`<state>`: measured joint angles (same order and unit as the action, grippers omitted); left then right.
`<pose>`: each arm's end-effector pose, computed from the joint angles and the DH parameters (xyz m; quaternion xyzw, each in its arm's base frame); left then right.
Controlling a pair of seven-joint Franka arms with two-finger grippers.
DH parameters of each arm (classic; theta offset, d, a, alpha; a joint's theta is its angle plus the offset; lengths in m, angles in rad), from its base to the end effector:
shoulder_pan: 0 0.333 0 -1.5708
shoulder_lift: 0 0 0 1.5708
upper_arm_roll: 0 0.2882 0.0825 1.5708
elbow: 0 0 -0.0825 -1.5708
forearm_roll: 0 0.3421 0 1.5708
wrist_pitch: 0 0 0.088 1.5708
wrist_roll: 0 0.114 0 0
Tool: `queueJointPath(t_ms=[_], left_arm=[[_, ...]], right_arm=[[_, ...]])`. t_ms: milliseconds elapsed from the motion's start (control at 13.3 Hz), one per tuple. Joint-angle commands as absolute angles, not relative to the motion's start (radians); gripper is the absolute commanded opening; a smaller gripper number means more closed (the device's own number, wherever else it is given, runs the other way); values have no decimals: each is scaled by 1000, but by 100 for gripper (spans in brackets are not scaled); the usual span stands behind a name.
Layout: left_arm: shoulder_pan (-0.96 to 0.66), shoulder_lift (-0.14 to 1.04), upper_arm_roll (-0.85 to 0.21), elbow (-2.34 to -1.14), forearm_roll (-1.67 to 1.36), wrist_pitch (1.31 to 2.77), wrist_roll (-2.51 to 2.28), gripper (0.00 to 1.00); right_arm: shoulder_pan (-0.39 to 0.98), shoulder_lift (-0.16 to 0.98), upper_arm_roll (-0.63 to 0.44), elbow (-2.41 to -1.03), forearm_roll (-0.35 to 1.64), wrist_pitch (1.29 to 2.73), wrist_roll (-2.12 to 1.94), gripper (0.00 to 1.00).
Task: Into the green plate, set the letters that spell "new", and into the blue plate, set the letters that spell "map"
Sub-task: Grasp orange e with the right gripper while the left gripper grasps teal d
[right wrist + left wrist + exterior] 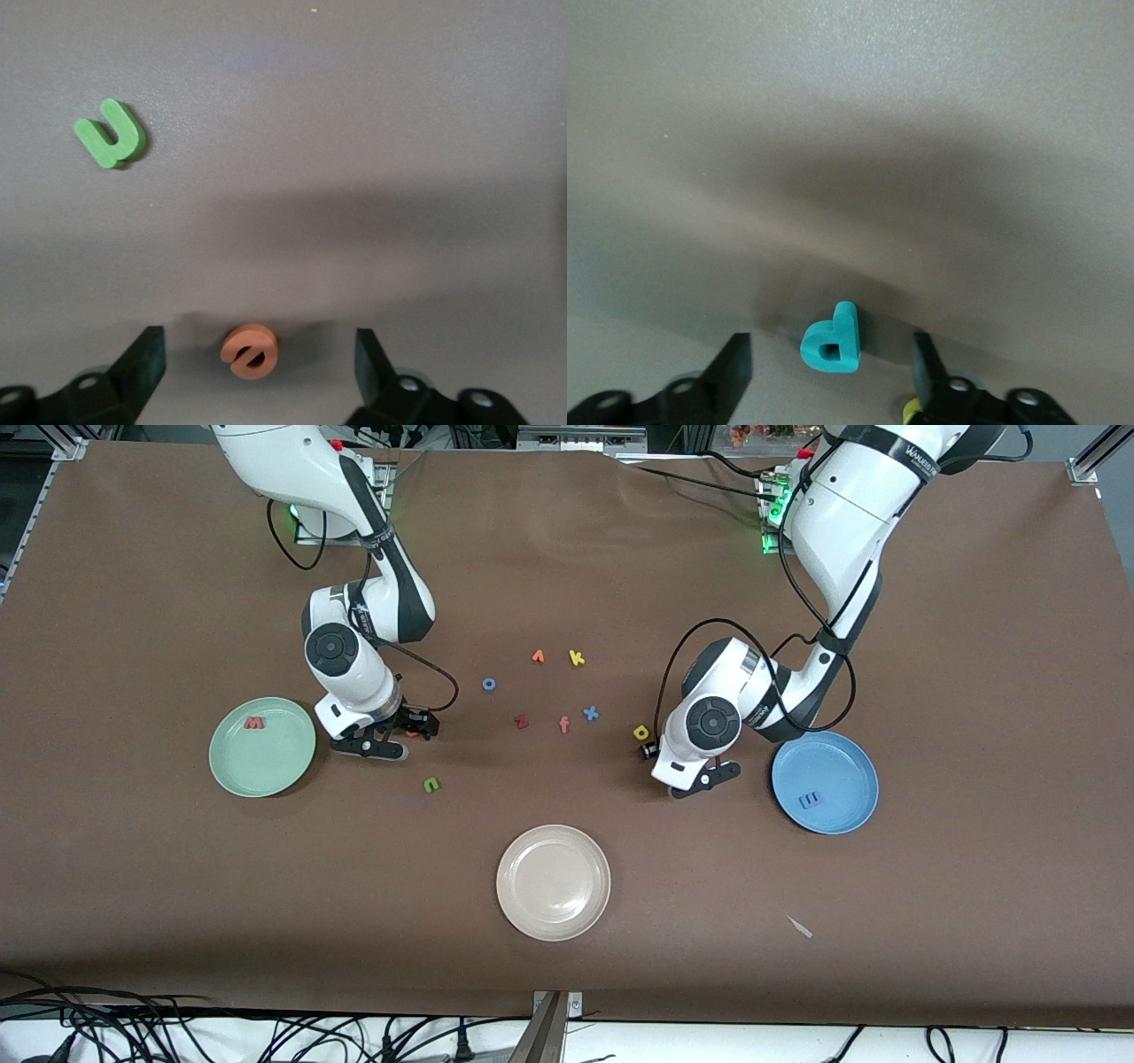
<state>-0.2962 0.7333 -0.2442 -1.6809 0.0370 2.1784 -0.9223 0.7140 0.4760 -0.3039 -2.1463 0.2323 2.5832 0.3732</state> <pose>0.5251 -0.3010 0.1708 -0.9720 -0.1973 0.1262 0.0191 0.4914 0.2070 0.1896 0.9978 -0.0650 0.0002 0.0086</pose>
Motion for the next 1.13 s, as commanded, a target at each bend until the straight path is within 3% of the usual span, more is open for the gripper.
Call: queueJointPath(t_ms=[0, 75, 376, 602, 827, 1053], left_arm=[[-299, 712, -241, -1703, 17, 2187, -927, 7], [-299, 712, -241, -1703, 17, 2186, -917, 0], [-298, 700, -239, -1695, 18, 2174, -911, 0], [-266, 649, -221, -1671, 18, 2045, -768, 0], [-155, 595, -218, -1667, 32, 1950, -587, 0], [-48, 569, -221, -1670, 133, 1888, -404, 0]], right_arm=[[715, 485, -287, -2148, 277, 2606, 377, 83], [715, 492, -285, -2146, 284, 2617, 377, 80], [713, 503, -275, -2148, 296, 2635, 364, 70], [712, 500, -275, -2149, 296, 2623, 357, 57], [712, 500, -275, -2149, 296, 2623, 356, 37], [712, 502, -275, -2151, 296, 2623, 348, 24]])
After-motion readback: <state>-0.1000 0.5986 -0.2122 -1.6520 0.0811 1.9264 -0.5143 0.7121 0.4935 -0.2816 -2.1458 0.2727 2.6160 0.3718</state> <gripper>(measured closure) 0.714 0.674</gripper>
